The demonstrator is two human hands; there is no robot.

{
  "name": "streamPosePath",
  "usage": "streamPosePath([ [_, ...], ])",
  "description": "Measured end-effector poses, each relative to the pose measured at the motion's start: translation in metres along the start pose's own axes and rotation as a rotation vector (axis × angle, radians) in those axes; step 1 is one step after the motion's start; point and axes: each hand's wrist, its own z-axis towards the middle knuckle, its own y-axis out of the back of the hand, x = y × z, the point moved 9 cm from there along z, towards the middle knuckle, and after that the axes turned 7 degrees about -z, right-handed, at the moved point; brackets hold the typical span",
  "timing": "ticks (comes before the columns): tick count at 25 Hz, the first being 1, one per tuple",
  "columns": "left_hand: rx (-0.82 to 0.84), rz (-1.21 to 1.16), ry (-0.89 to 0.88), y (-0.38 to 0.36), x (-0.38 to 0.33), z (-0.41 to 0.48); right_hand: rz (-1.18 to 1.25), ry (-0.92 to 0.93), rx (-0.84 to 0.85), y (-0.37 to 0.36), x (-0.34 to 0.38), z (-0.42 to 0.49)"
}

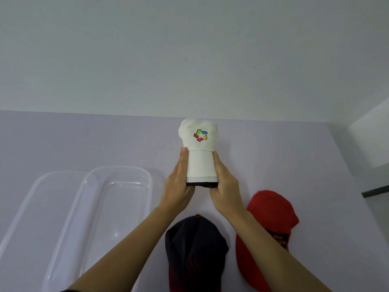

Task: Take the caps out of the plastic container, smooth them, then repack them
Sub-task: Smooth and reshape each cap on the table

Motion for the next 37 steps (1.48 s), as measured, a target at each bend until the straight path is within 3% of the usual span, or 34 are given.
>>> streamPosePath([
  [4, -0.054, -0.174, 0.108, -0.009, 0.006, -0.004, 0.169, -0.084, 0.017, -0.013, -0.002, -0.006],
  [7, 0.163, -0.01, 0.021, -0.019, 0.027, -0.006, -0.062, -0.045, 0.163, -0.025, -0.019, -0.008],
  [11, 0.442, 0.268, 0.044, -0.051, 0.08, -0.019, -0.371, -0.038, 0.441, -0.062, -0.05, -0.017],
  [15, 0.496, 0.34, 0.181, -0.064, 0.111, -0.028, -0.512, -0.067, 0.525, -0.081, -0.078, -0.022],
  [19, 0.524, 0.385, 0.172, -0.072, 0.117, -0.033, -0.526, -0.005, 0.509, -0.089, -0.085, -0.027],
  [25, 0.62, 0.221, 0.216, -0.073, 0.118, -0.041, -0.377, -0.111, 0.639, -0.082, -0.091, -0.034],
  [27, 0.549, 0.077, 0.315, -0.069, 0.113, -0.038, -0.154, -0.321, 0.545, -0.072, -0.096, -0.033],
  [30, 0.266, -0.08, 0.428, -0.049, 0.102, -0.018, 0.053, -0.522, 0.36, -0.06, -0.107, -0.02],
  [34, -0.047, -0.006, 0.405, -0.001, 0.087, 0.046, -0.026, -0.348, 0.138, -0.029, -0.1, 0.039],
  [37, 0.055, -0.06, 0.503, 0.011, 0.101, 0.079, -0.091, -0.27, 0.222, -0.03, -0.101, 0.078],
])
